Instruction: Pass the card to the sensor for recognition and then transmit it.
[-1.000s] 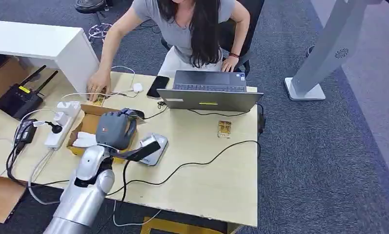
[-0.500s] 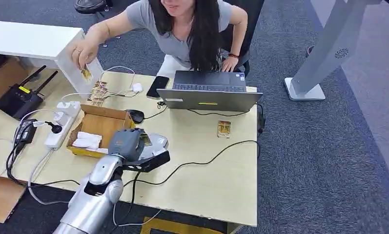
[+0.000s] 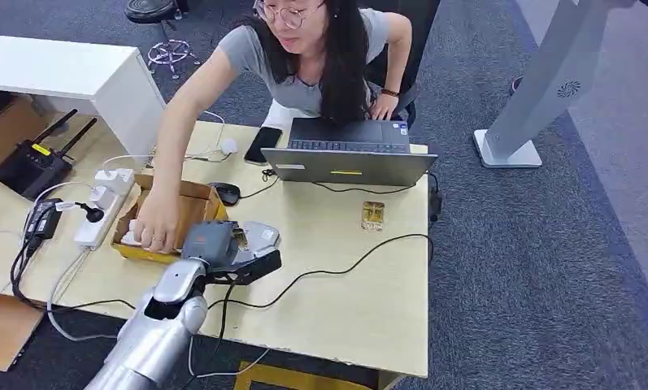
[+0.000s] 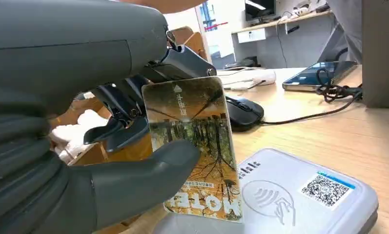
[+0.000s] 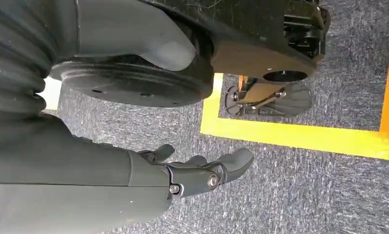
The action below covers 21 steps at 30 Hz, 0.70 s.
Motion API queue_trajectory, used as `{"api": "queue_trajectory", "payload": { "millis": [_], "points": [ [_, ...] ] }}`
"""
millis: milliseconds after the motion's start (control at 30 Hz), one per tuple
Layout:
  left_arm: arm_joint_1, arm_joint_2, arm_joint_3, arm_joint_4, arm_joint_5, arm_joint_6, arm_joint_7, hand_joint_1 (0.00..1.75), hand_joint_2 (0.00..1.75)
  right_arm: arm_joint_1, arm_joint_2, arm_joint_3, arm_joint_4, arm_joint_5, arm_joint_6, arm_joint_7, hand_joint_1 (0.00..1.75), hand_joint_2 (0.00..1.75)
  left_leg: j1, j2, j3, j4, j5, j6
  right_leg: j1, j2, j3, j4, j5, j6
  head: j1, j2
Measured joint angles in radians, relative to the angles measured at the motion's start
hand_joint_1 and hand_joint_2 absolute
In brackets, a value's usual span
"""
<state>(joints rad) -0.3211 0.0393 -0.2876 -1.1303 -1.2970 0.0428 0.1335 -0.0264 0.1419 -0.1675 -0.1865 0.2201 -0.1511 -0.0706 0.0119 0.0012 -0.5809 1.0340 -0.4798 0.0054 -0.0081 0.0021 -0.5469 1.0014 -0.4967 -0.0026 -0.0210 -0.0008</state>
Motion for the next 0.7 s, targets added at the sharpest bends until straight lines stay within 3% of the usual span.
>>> {"api": "queue_trajectory", "payload": {
  "millis": [167,433,567,700],
  "points": [
    [-0.023,0.0,0.0,0.003,0.005,0.075,-0.016,1.75,1.75,0.001,0.0,-0.002,0.0,0.004,0.0,0.0,0.0,1.75,0.0,0.0,0.0,0.0,0.0,0.0,0.0,-0.001,0.0,0.0,0.0,0.0,0.0,0.0],
    [-0.06,0.001,0.0,0.002,0.004,0.086,-0.02,1.75,1.75,0.001,0.0,-0.003,0.0,0.005,0.001,0.0,0.0,1.75,0.0,0.0,0.0,0.0,0.0,0.0,0.0,0.0,0.0,0.0,0.0,0.0,0.0,0.0],
    [-0.089,0.003,0.0,-0.016,-0.014,0.146,-0.029,1.75,1.75,0.001,0.0,-0.005,0.0,0.016,0.003,0.0,0.0,1.75,0.0,0.0,-0.001,0.0,0.0,0.0,0.0,-0.001,0.0,0.0,0.0,0.0,0.0,0.0],
    [-0.169,0.022,0.0,-0.048,-0.11,0.243,-0.012,1.75,1.75,0.0,0.0,-0.005,0.0,0.041,0.007,0.004,0.0,1.75,0.0,-0.001,0.0,0.0,0.001,0.0,0.0,-0.001,0.0,0.001,0.001,0.001,0.0,0.0]
  ]
}}
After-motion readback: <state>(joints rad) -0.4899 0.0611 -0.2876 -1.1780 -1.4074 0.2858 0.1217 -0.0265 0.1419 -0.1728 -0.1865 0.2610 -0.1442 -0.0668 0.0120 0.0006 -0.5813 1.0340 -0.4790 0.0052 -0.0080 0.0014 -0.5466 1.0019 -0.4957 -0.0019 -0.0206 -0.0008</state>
